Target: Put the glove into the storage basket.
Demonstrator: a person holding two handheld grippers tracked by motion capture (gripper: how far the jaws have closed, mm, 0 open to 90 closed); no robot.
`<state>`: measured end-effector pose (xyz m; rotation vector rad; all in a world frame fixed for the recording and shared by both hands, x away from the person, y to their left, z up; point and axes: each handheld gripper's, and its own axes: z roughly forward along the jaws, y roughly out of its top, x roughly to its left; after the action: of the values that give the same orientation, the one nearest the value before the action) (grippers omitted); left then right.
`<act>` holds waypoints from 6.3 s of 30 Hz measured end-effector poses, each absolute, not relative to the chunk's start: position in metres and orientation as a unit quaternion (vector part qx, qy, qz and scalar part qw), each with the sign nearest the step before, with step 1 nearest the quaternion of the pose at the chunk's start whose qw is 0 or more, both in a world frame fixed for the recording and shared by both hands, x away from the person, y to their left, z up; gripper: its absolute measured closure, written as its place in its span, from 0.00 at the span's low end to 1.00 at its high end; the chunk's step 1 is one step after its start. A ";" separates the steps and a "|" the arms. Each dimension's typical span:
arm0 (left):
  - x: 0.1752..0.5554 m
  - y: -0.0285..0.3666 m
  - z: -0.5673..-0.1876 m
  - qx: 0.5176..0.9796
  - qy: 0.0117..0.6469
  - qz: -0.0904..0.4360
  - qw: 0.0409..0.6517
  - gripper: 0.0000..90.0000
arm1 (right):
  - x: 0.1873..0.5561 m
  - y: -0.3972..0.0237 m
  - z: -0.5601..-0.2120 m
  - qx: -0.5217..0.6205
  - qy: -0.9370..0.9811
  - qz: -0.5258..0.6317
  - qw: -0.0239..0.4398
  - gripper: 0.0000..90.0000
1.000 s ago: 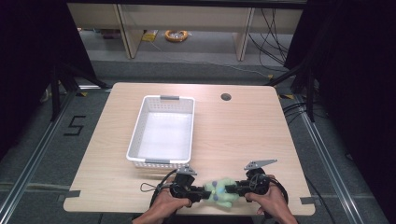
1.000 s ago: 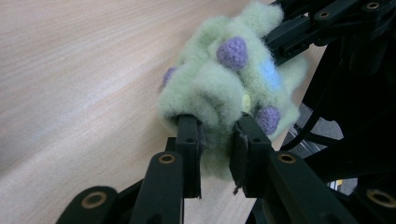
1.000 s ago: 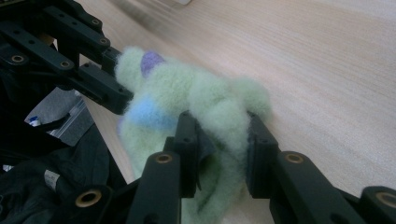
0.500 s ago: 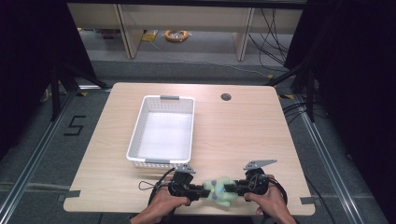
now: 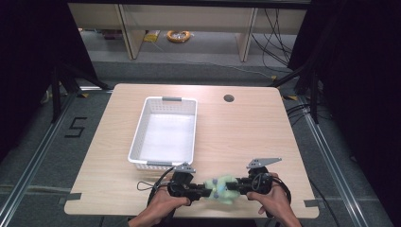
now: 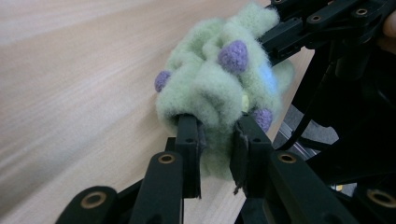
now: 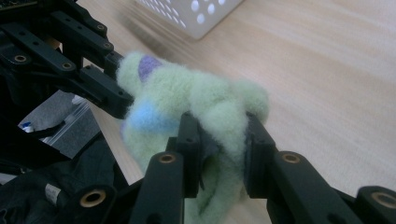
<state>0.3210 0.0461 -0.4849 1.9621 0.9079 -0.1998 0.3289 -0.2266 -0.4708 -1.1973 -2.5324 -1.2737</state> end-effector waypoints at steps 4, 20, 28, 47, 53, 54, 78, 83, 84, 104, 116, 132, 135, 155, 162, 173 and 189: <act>0.320 0.051 -0.479 0.796 0.370 -0.080 0.472 0.82 | 0.331 -0.223 -0.462 -0.380 -0.825 -0.418 0.024 0.82; 0.325 0.089 -0.433 0.786 0.366 -0.047 0.496 0.82 | 0.345 -0.193 -0.414 -0.340 -0.825 -0.452 0.000 0.82; 0.337 0.111 -0.417 0.786 0.379 -0.023 0.488 0.81 | 0.366 -0.167 -0.400 -0.338 -0.825 -0.454 0.012 0.82; 0.370 0.169 -0.396 0.777 0.419 -0.009 0.469 0.81 | 0.410 -0.104 -0.375 -0.320 -0.836 -0.446 0.024 0.82; 0.385 0.182 -0.401 0.774 0.436 -0.013 0.460 0.81 | 0.428 -0.085 -0.378 -0.328 -0.839 -0.433 0.030 0.82; 0.387 0.184 -0.403 0.772 0.439 -0.013 0.459 0.81 | 0.430 -0.083 -0.378 -0.331 -0.839 -0.430 0.030 0.82; 0.424 0.200 -0.445 0.773 0.493 -0.028 0.398 0.80 | 0.472 -0.042 -0.431 -0.390 -0.845 -0.362 0.051 0.82; 0.426 0.198 -0.448 0.783 0.491 -0.028 0.380 0.80 | 0.474 -0.039 -0.437 -0.393 -0.848 -0.352 0.053 0.82; 0.427 0.198 -0.449 0.784 0.492 -0.029 0.378 0.80 | 0.474 -0.039 -0.438 -0.395 -0.848 -0.349 0.055 0.82; 0.433 0.192 -0.452 0.809 0.489 -0.019 0.326 0.69 | 0.474 -0.032 -0.451 -0.400 -0.860 -0.311 0.052 0.81; 0.428 0.188 -0.437 0.797 0.486 0.026 0.359 0.62 | 0.472 -0.029 -0.451 -0.403 -0.868 -0.290 0.017 0.68; 0.415 0.176 -0.431 0.799 0.469 0.027 0.375 0.52 | 0.467 -0.042 -0.426 -0.388 -0.862 -0.325 0.000 0.56; 0.410 0.174 -0.427 0.796 0.467 0.026 0.385 0.48 | 0.463 -0.048 -0.421 -0.381 -0.863 -0.333 -0.006 0.54; 0.373 0.152 -0.404 0.778 0.433 0.032 0.454 0.36 | 0.427 -0.105 -0.394 -0.345 -0.844 -0.410 -0.012 0.42; 0.362 0.142 -0.408 0.780 0.425 0.035 0.458 0.34 | 0.417 -0.121 -0.397 -0.347 -0.839 -0.417 -0.028 0.42; 0.344 0.124 -0.421 0.789 0.406 0.029 0.460 0.27 | 0.398 -0.146 -0.403 -0.343 -0.829 -0.441 -0.029 0.39; 0.330 0.113 -0.432 0.793 0.390 0.028 0.467 0.27 | 0.378 -0.173 -0.410 -0.347 -0.818 -0.458 -0.033 0.36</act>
<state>0.3303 0.1128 -0.4316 1.9463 0.9576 0.0682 0.3779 -0.1733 -0.4098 -1.1149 -2.6244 -1.4684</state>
